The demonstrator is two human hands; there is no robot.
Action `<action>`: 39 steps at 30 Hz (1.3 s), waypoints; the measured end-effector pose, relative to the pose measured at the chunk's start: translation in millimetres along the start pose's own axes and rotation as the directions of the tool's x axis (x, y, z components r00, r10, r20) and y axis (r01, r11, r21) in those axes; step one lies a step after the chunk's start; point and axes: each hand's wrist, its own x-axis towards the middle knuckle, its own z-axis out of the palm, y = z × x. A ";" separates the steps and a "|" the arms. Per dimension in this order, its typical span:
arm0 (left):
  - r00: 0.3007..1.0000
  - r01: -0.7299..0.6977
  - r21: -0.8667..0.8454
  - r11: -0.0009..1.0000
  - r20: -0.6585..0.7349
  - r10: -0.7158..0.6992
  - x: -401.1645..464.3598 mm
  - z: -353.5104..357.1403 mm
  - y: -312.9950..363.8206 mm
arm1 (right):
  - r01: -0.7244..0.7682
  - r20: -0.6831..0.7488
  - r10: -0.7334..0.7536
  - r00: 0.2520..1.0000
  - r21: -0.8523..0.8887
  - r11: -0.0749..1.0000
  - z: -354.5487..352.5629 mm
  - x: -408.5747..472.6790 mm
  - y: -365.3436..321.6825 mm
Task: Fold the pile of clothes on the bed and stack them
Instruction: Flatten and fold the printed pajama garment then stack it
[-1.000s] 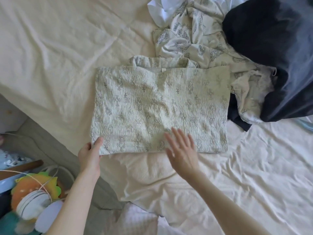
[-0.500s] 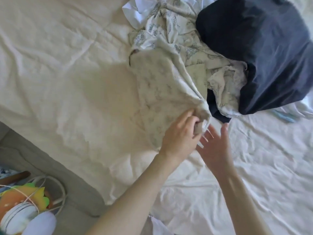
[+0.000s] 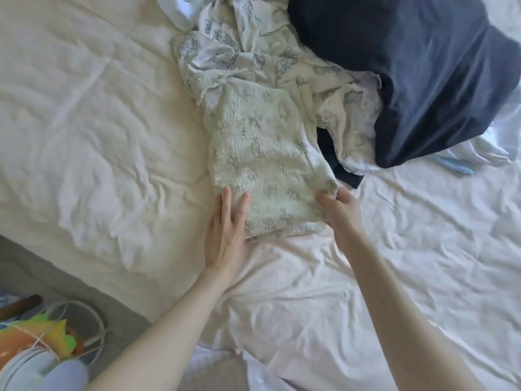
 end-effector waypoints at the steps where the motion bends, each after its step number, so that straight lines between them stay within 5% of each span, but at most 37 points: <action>1: 0.999 -0.021 0.011 1.000 0.029 0.021 -3.1 2.5 -2.3 | 0.005 -0.021 -0.006 1.000 -0.031 1.000 -6.1 -0.2 5.1; 10: 0.965 -0.260 0.187 0.947 0.082 0.248 -13.0 10.3 -28.2 | -0.071 -0.087 0.052 0.995 -0.229 0.971 -5.2 18.0 38.6; 14: 0.952 -0.281 0.260 0.924 0.197 0.235 -14.9 8.3 -37.7 | -0.120 -0.010 0.122 0.992 -0.261 0.958 -11.0 26.2 37.8; 21: 0.928 -0.370 0.220 0.903 0.055 0.367 7.2 3.1 -34.3 | -0.165 0.058 0.186 0.981 -0.261 0.951 -12.0 25.7 32.9; 25: 0.934 -0.254 -0.047 0.966 0.249 0.257 7.6 -13.8 -41.6 | -0.249 0.119 0.258 0.959 -0.087 0.965 -18.8 2.6 26.0; 28: 0.900 -0.142 -0.235 0.962 0.374 0.224 -4.2 -33.2 -48.0 | -0.334 0.169 0.352 0.921 -0.127 0.934 -32.1 -24.1 28.3; 31: 0.779 0.028 -0.324 0.946 0.599 0.182 -30.8 -52.0 -49.1 | -0.410 0.202 0.504 0.840 -0.372 0.833 -49.7 -56.9 41.8; 34: 0.666 0.155 -0.368 0.917 0.725 0.178 -51.3 -62.9 -51.1 | -0.513 0.198 0.582 0.789 -0.310 0.801 -63.1 -84.1 47.2; 36: 0.695 0.266 -0.459 0.848 0.701 0.161 -51.1 -70.1 -53.9 | -0.528 0.200 0.562 0.802 -0.202 0.825 -66.8 -89.7 38.0; 39: 0.828 0.372 -0.672 0.640 0.552 0.098 -34.2 -81.3 -56.7 | -0.455 0.146 0.465 0.873 -0.096 0.885 -57.4 -81.0 10.8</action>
